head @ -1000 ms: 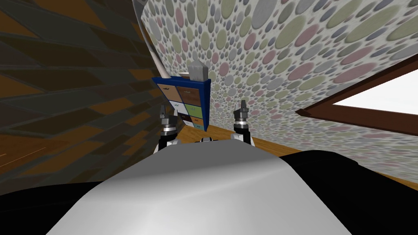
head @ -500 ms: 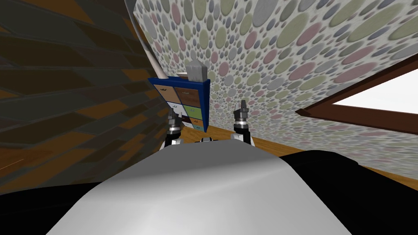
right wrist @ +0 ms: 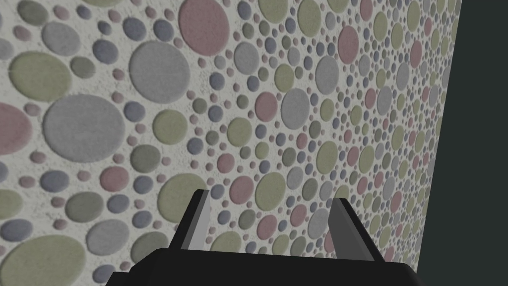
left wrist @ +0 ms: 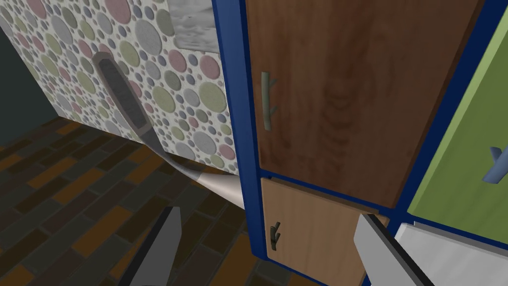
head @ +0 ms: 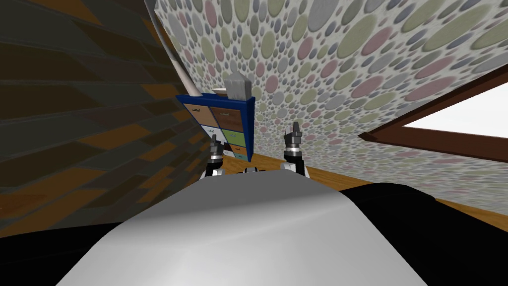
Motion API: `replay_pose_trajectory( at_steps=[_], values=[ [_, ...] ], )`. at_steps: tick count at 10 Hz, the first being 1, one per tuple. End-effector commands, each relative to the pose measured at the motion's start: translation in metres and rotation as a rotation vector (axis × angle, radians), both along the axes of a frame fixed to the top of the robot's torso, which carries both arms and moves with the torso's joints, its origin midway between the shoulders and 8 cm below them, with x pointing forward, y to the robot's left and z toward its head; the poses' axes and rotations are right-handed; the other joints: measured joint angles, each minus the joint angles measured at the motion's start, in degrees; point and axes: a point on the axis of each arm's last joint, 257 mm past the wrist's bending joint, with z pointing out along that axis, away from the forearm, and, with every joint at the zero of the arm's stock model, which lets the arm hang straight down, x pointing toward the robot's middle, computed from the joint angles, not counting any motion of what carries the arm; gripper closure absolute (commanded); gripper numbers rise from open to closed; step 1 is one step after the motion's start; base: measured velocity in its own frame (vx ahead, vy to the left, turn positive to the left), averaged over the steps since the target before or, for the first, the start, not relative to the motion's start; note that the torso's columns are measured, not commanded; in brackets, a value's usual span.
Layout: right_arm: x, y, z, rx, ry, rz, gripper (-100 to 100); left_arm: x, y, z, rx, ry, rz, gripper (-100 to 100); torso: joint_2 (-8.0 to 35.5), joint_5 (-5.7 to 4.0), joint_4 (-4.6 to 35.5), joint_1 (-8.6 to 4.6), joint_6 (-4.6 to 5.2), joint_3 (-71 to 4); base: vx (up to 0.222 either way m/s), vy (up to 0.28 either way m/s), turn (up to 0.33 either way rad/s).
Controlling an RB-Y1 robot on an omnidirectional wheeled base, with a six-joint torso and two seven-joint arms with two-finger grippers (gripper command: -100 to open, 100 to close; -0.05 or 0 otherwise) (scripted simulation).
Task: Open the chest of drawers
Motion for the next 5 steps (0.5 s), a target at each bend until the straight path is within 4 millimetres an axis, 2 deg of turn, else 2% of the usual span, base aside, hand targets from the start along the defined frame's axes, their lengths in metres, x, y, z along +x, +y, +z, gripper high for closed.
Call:
replay_pose_trajectory(
  at_steps=[1,5],
  values=[
    [0.0,0.0,0.0,0.0,0.0,0.0,0,0.007,-0.001,-0.019,-0.001,0.033,-0.003,-100,0.0,0.0,0.0,-0.01,0.0,0.0,0.044,0.011,-0.025],
    [0.0,0.0,0.0,0.0,0.0,0.0,0,0.018,-0.007,-0.05,0.003,0.086,-0.011,-100,0.0,0.01,0.0,0.03,0.0,0.0,0.044,0.021,-0.042]
  ],
)
